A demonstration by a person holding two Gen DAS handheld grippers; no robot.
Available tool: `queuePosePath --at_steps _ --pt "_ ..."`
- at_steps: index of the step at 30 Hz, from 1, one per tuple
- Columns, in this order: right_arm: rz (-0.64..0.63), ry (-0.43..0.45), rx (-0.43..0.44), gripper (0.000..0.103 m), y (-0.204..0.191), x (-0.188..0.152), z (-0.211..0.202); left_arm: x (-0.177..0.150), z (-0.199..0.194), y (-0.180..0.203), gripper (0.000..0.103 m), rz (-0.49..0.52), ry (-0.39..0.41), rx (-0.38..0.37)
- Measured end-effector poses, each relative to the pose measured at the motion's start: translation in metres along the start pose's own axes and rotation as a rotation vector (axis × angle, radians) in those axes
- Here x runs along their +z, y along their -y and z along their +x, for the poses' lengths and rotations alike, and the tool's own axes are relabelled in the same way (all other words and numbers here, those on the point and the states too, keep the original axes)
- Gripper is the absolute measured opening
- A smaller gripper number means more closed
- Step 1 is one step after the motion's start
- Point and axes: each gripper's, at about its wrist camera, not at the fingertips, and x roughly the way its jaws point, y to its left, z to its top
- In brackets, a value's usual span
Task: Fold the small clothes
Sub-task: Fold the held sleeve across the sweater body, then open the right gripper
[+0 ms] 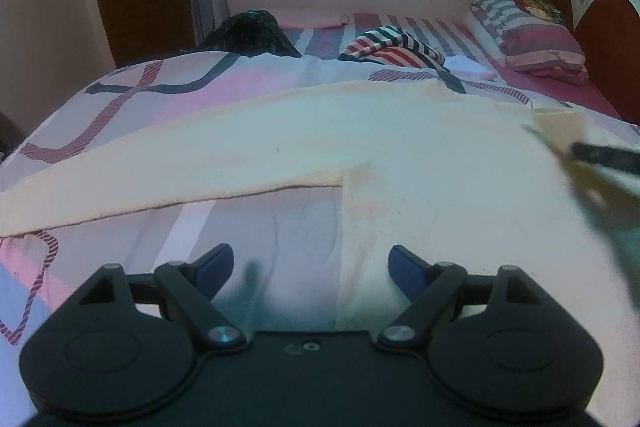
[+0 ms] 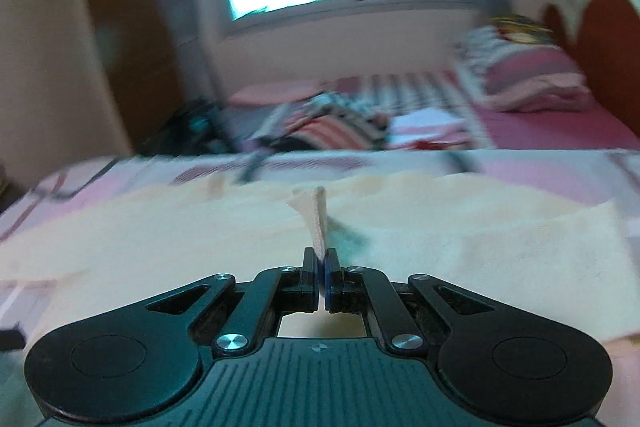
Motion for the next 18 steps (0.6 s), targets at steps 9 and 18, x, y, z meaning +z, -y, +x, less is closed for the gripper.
queuePosePath --at_steps 9,18 --pt "-0.123 0.009 0.035 0.048 -0.045 -0.037 0.000 0.007 0.012 0.015 0.080 -0.013 -0.005 -0.043" --pt "0.110 0.014 -0.055 0.008 0.042 -0.024 -0.030 0.035 0.052 0.095 0.054 -0.011 -0.017 -0.255"
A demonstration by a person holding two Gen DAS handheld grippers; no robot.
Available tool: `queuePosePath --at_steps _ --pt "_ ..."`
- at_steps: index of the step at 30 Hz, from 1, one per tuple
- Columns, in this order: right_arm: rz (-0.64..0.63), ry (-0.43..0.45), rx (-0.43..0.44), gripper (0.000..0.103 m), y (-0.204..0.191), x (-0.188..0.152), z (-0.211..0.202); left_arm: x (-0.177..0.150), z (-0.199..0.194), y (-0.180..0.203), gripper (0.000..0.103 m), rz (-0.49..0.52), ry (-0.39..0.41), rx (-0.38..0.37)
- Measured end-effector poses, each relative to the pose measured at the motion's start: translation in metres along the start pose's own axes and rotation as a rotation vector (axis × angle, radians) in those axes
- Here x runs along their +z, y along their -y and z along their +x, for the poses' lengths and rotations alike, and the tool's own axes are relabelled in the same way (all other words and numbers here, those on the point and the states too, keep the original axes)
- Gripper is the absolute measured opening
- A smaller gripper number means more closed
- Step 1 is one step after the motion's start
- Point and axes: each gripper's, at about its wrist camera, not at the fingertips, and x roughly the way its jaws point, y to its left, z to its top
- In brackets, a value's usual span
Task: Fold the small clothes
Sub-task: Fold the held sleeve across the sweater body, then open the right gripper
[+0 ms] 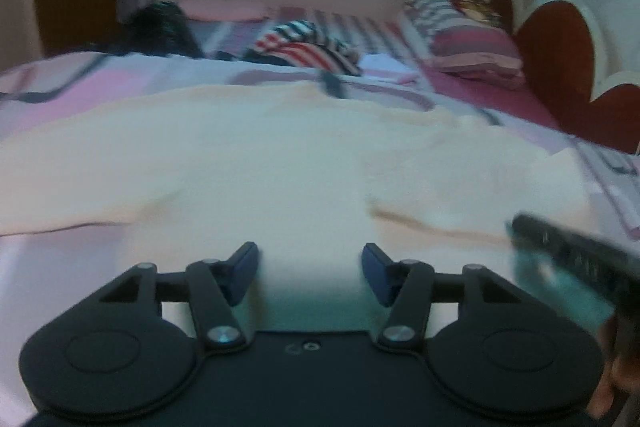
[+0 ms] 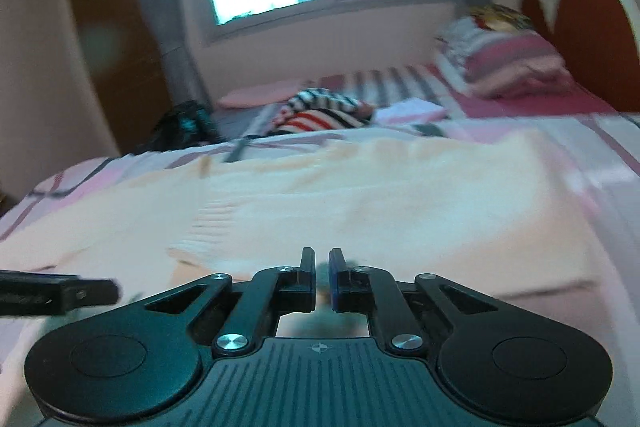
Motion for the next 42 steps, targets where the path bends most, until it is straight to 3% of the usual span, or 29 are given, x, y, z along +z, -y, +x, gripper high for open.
queuePosePath --at_steps 4,6,8,9,14,23,42 --pt "0.044 0.005 -0.030 0.008 0.021 -0.002 -0.017 0.015 0.027 0.019 0.044 -0.029 -0.020 -0.045" --pt "0.068 0.006 -0.038 0.008 0.030 -0.004 -0.027 0.021 0.039 0.027 0.033 -0.015 -0.025 -0.039" --pt "0.080 0.004 -0.045 0.008 0.034 -0.006 -0.036 0.023 0.044 0.030 0.006 0.006 -0.022 -0.024" --pt "0.086 0.005 -0.047 0.008 0.036 -0.007 -0.043 0.025 0.043 0.032 0.002 0.016 -0.008 -0.011" --pt "0.097 0.027 -0.053 0.008 0.039 -0.004 -0.049 0.032 0.018 0.007 0.000 0.019 0.071 0.040" --pt "0.092 0.019 -0.039 0.008 0.029 -0.007 -0.046 0.027 -0.003 -0.059 0.000 -0.038 0.076 0.132" --pt "0.124 0.042 -0.110 0.008 0.051 -0.002 -0.047 0.019 -0.001 -0.079 0.000 -0.046 0.085 0.165"
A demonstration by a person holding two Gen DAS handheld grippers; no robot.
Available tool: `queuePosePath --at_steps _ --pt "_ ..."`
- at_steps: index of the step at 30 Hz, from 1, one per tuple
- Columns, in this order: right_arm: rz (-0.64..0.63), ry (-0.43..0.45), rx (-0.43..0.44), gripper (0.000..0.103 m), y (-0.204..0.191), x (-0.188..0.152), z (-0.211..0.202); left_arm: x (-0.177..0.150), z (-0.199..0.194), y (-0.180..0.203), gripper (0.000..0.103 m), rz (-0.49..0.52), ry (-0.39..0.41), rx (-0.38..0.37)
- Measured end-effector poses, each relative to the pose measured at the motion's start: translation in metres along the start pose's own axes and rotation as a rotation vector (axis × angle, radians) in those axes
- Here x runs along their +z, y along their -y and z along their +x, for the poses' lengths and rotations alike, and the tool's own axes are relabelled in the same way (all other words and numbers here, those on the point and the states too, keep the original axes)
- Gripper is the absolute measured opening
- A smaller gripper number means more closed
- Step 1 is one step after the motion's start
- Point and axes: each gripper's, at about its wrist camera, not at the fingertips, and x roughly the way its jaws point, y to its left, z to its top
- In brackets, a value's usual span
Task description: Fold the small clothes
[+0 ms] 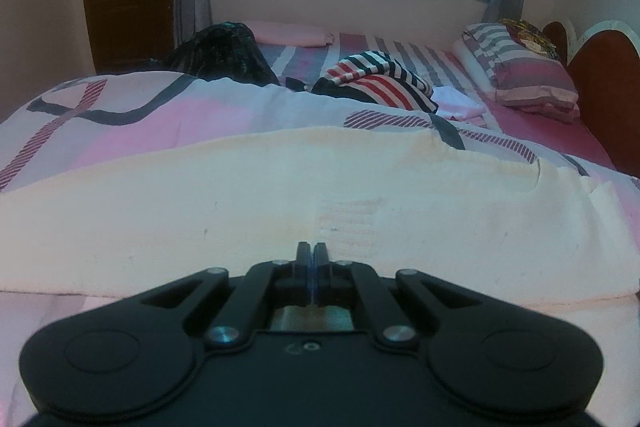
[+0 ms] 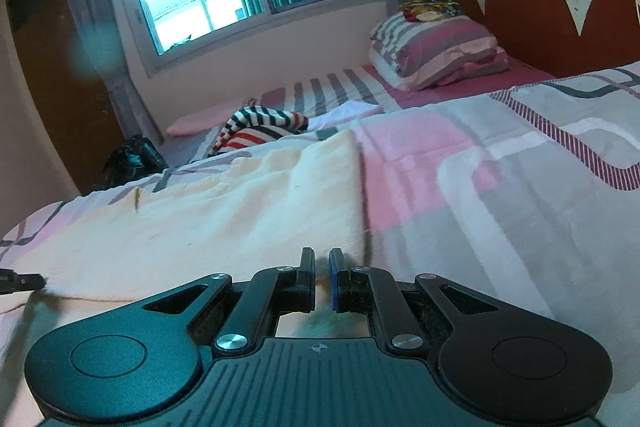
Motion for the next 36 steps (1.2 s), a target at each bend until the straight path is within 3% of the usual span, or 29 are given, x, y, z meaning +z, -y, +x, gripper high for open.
queuePosePath --at_steps 8,9,11,13,16,21,23,26,28,30,31,33,36 --pt "-0.007 -0.052 -0.062 0.008 0.007 0.000 0.013 -0.005 0.003 0.003 0.002 0.028 -0.013 0.009" --pt "-0.007 -0.048 -0.061 0.008 0.007 0.001 0.012 -0.004 0.002 0.003 0.006 0.035 -0.014 0.016" --pt "-0.005 -0.016 -0.043 0.008 0.008 0.005 0.006 -0.003 -0.009 0.000 0.035 0.041 0.035 0.078" --pt "-0.016 0.007 -0.025 0.008 0.008 0.012 0.005 0.001 -0.016 0.004 0.035 0.077 0.089 0.098" --pt "-0.015 -0.011 0.043 0.008 0.001 0.025 0.021 0.010 -0.012 0.027 0.035 0.125 0.093 0.030" --pt "-0.137 -0.088 0.209 0.008 -0.048 0.028 0.060 0.010 0.021 0.081 0.039 0.203 0.020 -0.088" --pt "-0.196 -0.138 0.291 0.008 -0.066 0.022 0.071 0.006 0.030 0.091 0.044 0.238 0.016 -0.092" --pt "-0.273 -0.158 0.334 0.008 -0.069 0.021 0.081 0.003 0.035 0.079 0.047 0.235 0.032 -0.062" --pt "-0.239 -0.127 0.237 0.008 -0.045 0.035 0.088 0.003 0.038 0.061 0.047 0.204 0.033 -0.051" --pt "-0.112 -0.088 0.064 0.002 -0.004 0.055 0.101 0.003 0.037 0.049 0.048 0.196 0.034 -0.072" --pt "-0.034 -0.076 0.027 0.000 0.016 0.064 0.106 0.001 0.036 0.049 0.050 0.219 0.038 -0.066" --pt "0.014 -0.072 0.028 0.000 0.033 0.072 0.112 0.000 0.035 0.052 0.052 0.244 0.049 -0.048" --pt "-0.068 -0.055 0.028 0.000 0.020 0.073 0.108 0.003 0.030 0.051 0.052 0.217 0.054 -0.049"
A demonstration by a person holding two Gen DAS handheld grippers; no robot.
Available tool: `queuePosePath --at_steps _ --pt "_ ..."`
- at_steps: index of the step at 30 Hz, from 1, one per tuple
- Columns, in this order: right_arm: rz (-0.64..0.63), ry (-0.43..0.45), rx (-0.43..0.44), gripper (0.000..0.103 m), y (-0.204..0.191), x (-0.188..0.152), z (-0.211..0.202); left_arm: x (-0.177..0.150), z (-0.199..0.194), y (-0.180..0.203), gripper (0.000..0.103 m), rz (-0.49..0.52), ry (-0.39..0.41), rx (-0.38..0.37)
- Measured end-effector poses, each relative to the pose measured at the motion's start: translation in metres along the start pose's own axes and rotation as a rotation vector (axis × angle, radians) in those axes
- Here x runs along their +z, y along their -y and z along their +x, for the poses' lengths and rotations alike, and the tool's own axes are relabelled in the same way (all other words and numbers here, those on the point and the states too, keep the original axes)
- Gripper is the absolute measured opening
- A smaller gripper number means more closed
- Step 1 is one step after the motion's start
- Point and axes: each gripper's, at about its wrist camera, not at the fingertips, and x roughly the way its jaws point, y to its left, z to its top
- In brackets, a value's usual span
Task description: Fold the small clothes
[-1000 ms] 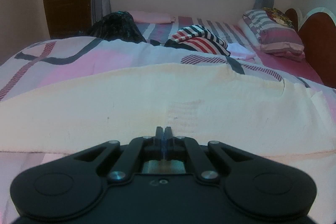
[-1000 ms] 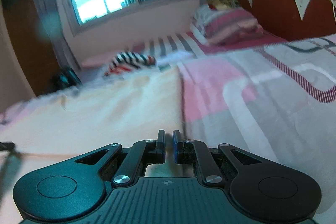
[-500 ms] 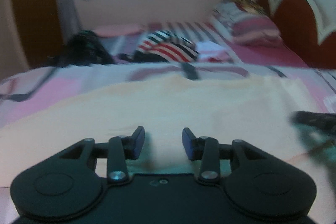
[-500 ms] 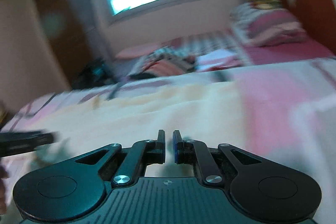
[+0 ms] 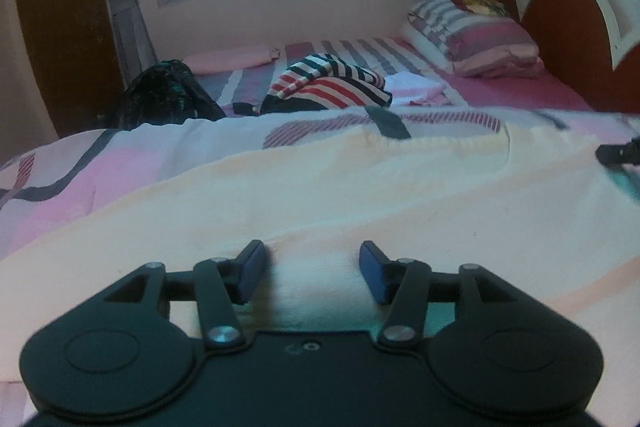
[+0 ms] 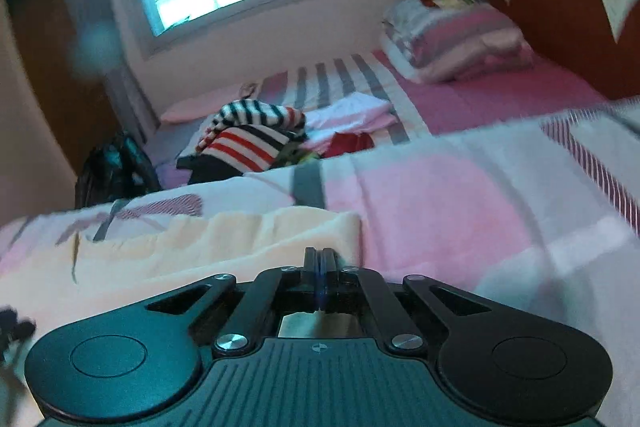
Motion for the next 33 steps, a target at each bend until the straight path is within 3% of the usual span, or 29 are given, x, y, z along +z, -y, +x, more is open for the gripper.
queuePosePath --at_steps 2,8,13,15,17,22,24,26,31,33 --pt "-0.009 0.031 -0.013 0.000 -0.004 0.002 -0.001 0.006 0.002 -0.004 0.051 -0.018 0.006 0.019" --pt "-0.053 -0.069 -0.046 0.000 -0.008 -0.003 0.013 0.008 0.013 -0.019 0.053 -0.061 -0.045 0.003" --pt "-0.078 -0.076 0.005 0.000 -0.011 -0.019 -0.033 -0.005 -0.022 -0.012 0.050 -0.020 0.013 0.044" --pt "-0.067 -0.061 0.047 0.000 -0.014 -0.037 -0.058 -0.016 -0.026 -0.008 0.050 -0.012 -0.008 0.023" --pt "-0.092 -0.115 0.037 0.000 -0.022 -0.057 -0.056 -0.025 -0.023 -0.004 0.051 -0.003 -0.016 0.038" --pt "-0.065 -0.040 0.022 0.000 -0.034 -0.059 -0.076 -0.017 -0.040 -0.007 0.052 -0.052 0.008 0.035" --pt "-0.092 -0.016 -0.012 0.000 -0.038 -0.064 -0.083 -0.020 -0.033 -0.004 0.052 -0.025 -0.034 0.049" --pt "-0.084 -0.083 -0.028 0.000 -0.036 -0.075 -0.071 -0.025 -0.030 -0.006 0.053 -0.039 -0.039 0.043" --pt "-0.073 -0.048 -0.026 0.000 -0.038 -0.069 -0.089 -0.033 -0.050 -0.018 0.051 -0.098 -0.018 0.061" --pt "-0.073 -0.145 -0.040 0.000 -0.035 -0.074 -0.077 -0.041 -0.054 -0.024 0.051 -0.096 -0.030 0.079"
